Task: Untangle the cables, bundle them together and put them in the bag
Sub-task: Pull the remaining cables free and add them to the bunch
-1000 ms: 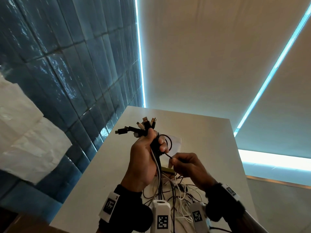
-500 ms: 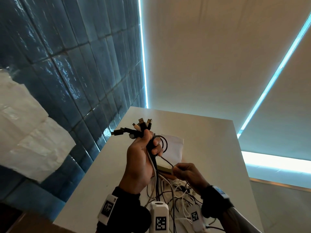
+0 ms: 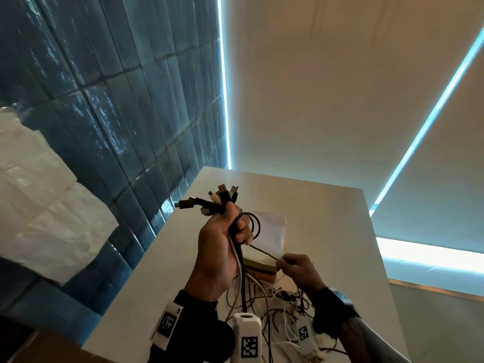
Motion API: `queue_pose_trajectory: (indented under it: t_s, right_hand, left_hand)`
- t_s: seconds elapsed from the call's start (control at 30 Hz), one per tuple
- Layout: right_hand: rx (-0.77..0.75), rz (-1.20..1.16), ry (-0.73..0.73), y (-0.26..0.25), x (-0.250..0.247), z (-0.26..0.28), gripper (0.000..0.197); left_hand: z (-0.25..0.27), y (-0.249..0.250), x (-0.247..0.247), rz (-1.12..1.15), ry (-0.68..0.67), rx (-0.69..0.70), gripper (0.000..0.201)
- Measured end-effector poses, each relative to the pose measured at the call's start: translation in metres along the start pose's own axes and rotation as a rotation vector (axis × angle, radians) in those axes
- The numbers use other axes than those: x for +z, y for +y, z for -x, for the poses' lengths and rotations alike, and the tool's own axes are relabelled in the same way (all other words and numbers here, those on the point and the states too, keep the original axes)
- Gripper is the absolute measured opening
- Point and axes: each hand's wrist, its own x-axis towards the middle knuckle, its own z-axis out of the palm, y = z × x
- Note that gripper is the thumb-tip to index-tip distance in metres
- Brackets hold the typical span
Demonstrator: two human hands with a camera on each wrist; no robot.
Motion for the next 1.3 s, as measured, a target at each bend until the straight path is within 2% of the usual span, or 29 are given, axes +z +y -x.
queue_pose_trajectory:
  t_s: [0.17,0.3,0.37,0.53,0.63,0.73,0.87,1.0,1.13,1.3]
  right_hand:
    - [0.03,0.003,0.19,-0.029,-0.006,0.002,0.024]
    - [-0.056,-0.264,0.3,-0.08,-0.017,0.012,0.018]
    - [-0.147,-0.367,0.264,-0.106,-0.018,0.02,0.014]
    - [-0.331,-0.403,-0.031,-0.14,-0.012,0.047,0.011]
    - [-0.309,-0.38,-0.163,-0.131,-0.009,0.052,0.014]
    - [-0.233,-0.344,-0.161,-0.104,-0.009,0.046,0.018]
    - [-0.144,-0.276,-0.119,-0.067,-0.005,0.038,0.021]
    - [-0.107,-0.235,-0.111,-0.057,0.006,0.029,0.023]
    - [-0.105,-0.094,-0.119,-0.049,0.008,0.023,0.041]
    - [-0.125,0.194,0.058,-0.043,-0.016,0.038,0.049]
  left_hand:
    - [-0.002,0.002,0.003,-0.082,0.033,-0.041,0.027]
    - [-0.007,-0.006,0.002,-0.175,0.1,-0.092,0.028]
    - [-0.01,-0.013,0.002,-0.183,0.148,-0.138,0.025]
    - [-0.013,-0.022,0.003,-0.142,0.189,-0.174,0.019]
    - [-0.016,-0.016,0.003,0.021,0.135,-0.17,0.022]
    - [-0.015,-0.011,0.004,0.126,0.102,-0.123,0.028]
    - [-0.01,-0.013,0.006,0.056,0.086,-0.1,0.03]
    - [-0.008,-0.02,0.008,-0.013,0.088,-0.08,0.029]
    - [-0.008,-0.016,0.005,-0.052,0.087,-0.042,0.03]
    - [-0.01,-0.011,-0.001,-0.109,0.095,-0.013,0.029]
